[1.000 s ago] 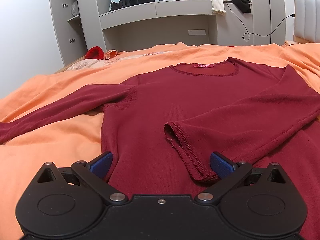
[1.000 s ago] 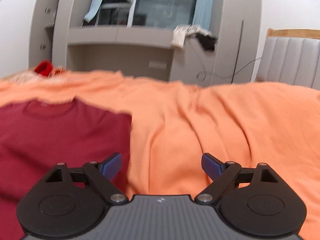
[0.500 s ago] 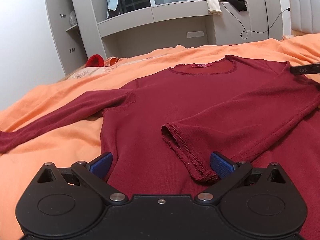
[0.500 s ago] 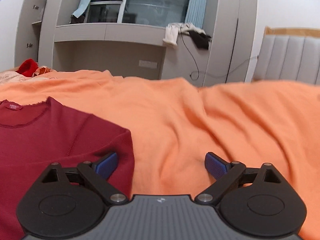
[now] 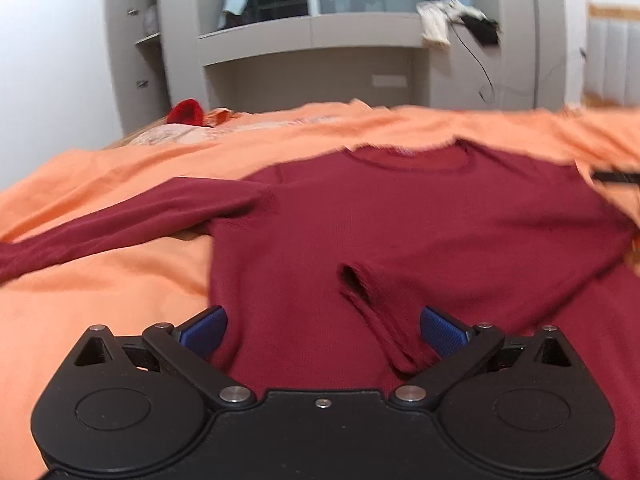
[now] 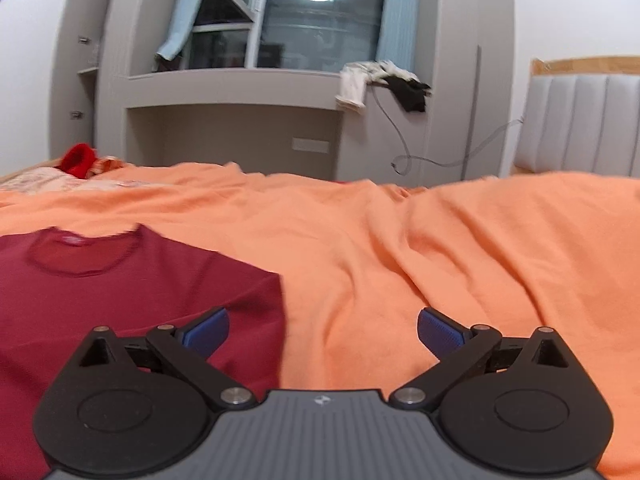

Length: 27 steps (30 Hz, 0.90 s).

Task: Fold small clothes
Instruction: 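Withdraw the open right gripper from the shirt, then reach the left gripper to the other sleeve cuff and close on it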

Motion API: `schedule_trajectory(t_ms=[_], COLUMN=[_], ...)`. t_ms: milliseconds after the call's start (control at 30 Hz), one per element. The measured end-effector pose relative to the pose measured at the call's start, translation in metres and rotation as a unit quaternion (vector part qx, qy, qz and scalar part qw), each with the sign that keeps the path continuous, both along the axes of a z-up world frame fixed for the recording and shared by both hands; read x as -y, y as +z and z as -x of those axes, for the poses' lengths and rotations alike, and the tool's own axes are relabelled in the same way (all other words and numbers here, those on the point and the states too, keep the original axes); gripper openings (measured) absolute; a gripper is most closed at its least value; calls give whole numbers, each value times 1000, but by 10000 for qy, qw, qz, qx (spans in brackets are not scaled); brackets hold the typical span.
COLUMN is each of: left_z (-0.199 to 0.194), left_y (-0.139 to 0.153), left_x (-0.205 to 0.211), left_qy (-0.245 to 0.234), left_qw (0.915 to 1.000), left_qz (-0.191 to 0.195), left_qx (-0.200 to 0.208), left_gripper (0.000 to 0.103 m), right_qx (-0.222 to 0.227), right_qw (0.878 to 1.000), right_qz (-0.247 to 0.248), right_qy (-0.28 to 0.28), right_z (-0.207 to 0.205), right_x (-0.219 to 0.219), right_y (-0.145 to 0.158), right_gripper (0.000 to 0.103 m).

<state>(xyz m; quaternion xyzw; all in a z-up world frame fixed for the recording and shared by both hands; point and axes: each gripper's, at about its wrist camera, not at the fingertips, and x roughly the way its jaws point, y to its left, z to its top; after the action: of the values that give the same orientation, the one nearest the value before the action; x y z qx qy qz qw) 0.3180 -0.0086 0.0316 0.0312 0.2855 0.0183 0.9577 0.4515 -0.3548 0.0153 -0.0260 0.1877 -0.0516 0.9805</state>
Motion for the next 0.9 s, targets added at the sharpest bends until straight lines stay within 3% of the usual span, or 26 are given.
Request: schedule_trajectory(t_ms=[167, 267, 367, 500, 667, 900], left_z=[-5, -9, -10, 3, 19, 9], left_y=[14, 19, 21, 18, 16, 10], left_x=[-40, -72, -111, -156, -194, -244], left_qy=[639, 1171, 1746, 2223, 2561, 3129], left_qw=[9971, 9908, 9779, 9585, 9519, 9331], left_qz=[304, 601, 1130, 1777, 1626, 1714], left_qx=[286, 312, 218, 184, 435, 457], left_gripper=[102, 102, 102, 102, 102, 102], right_qx=[-68, -80, -103, -113, -311, -596], right_qw=[9979, 9933, 9867, 9710, 9500, 9408], right_qz=[-293, -519, -807, -1545, -2204, -2109], right_qy=[567, 1026, 1408, 1822, 2189, 2588], right_z=[46, 72, 97, 123, 127, 117], right_x=[-13, -25, -36, -44, -60, -82], right_y=[15, 20, 23, 24, 17, 0], right_gripper=[103, 103, 103, 103, 103, 103])
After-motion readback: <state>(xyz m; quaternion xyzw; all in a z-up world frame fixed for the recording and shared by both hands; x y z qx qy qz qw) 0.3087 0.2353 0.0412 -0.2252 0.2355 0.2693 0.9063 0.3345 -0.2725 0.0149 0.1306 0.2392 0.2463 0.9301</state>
